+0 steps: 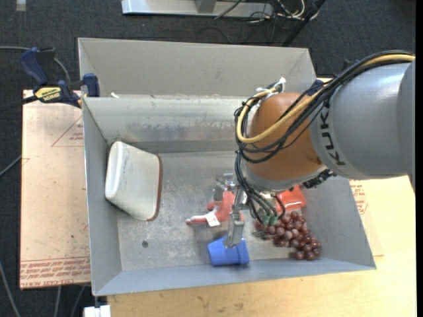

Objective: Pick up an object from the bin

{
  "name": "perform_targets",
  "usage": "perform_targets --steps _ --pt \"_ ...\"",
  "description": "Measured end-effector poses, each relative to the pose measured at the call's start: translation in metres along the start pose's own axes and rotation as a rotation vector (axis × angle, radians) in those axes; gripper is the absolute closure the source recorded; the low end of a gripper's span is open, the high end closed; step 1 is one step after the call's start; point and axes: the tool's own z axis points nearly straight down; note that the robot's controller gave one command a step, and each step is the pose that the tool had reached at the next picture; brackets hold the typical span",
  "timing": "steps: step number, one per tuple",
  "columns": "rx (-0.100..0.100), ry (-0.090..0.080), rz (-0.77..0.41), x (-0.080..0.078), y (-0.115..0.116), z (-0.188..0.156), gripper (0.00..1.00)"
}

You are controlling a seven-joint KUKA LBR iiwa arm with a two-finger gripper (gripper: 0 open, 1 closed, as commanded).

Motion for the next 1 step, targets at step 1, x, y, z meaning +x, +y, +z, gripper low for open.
perform_targets --steps 1 --pt "0.0 -0.007 0.001 -0.0017 -0.0002 -0.0041 0.0"
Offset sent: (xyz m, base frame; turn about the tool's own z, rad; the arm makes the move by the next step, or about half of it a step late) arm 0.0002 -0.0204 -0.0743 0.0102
